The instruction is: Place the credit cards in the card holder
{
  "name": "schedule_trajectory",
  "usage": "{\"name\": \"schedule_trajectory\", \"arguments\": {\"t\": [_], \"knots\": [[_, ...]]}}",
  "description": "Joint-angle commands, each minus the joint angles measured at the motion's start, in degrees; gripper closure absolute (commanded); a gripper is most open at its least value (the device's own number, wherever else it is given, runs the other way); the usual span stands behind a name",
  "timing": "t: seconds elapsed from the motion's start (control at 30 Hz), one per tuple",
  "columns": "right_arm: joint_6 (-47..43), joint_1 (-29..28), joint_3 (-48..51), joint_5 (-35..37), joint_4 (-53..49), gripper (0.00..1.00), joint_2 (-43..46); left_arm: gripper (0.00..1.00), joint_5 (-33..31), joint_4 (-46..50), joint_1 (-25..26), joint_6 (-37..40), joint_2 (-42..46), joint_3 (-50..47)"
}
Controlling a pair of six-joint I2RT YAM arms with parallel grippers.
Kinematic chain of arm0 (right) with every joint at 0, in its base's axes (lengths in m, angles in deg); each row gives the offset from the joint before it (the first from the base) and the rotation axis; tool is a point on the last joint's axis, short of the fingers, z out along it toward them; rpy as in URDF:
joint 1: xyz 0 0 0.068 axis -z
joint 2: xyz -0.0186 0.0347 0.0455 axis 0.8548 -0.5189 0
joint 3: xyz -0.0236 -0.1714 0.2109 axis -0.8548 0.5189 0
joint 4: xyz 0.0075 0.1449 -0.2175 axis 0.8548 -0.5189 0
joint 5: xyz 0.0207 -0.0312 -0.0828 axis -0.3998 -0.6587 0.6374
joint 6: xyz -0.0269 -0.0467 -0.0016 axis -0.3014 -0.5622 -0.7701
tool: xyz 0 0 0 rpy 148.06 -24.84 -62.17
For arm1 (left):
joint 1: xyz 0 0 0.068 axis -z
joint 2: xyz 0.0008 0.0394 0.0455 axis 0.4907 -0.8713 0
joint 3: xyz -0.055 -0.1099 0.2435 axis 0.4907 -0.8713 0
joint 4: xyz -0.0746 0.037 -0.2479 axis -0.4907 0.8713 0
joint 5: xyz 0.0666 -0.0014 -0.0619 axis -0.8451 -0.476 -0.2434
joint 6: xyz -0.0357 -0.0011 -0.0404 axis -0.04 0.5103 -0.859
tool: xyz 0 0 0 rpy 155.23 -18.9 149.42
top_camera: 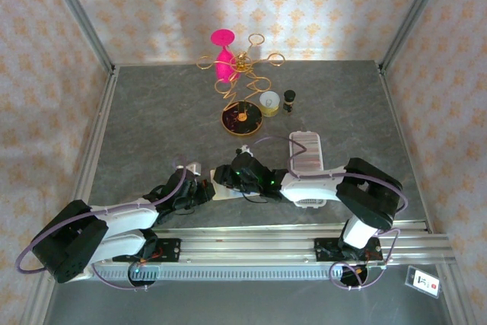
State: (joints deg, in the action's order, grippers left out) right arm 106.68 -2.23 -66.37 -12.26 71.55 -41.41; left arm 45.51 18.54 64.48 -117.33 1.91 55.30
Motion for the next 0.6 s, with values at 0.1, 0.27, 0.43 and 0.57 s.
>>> {"name": "schedule_trajectory", "arguments": {"t": [0.1, 0.27, 0.43, 0.57], "knots": [[-1.73, 0.11, -4.15, 5.94, -12.05, 0.54, -2.21, 0.93, -0.08, 2.72, -0.11, -0.30, 0.15, -0.93], [-3.82, -0.37, -8.31, 10.75, -21.56, 0.54, -4.66, 0.93, -0.34, 3.35, -0.09, -0.06, 0.70, -0.86], [-4.88, -0.51, -11.37, 16.02, -30.06, 0.56, -6.53, 0.93, -0.71, 3.49, -0.11, -0.05, 0.53, -0.85], [-5.47, -0.51, -12.09, 19.91, -34.64, 0.56, -6.67, 0.92, -0.88, 3.72, -0.11, 0.21, 0.35, -0.61]]}}
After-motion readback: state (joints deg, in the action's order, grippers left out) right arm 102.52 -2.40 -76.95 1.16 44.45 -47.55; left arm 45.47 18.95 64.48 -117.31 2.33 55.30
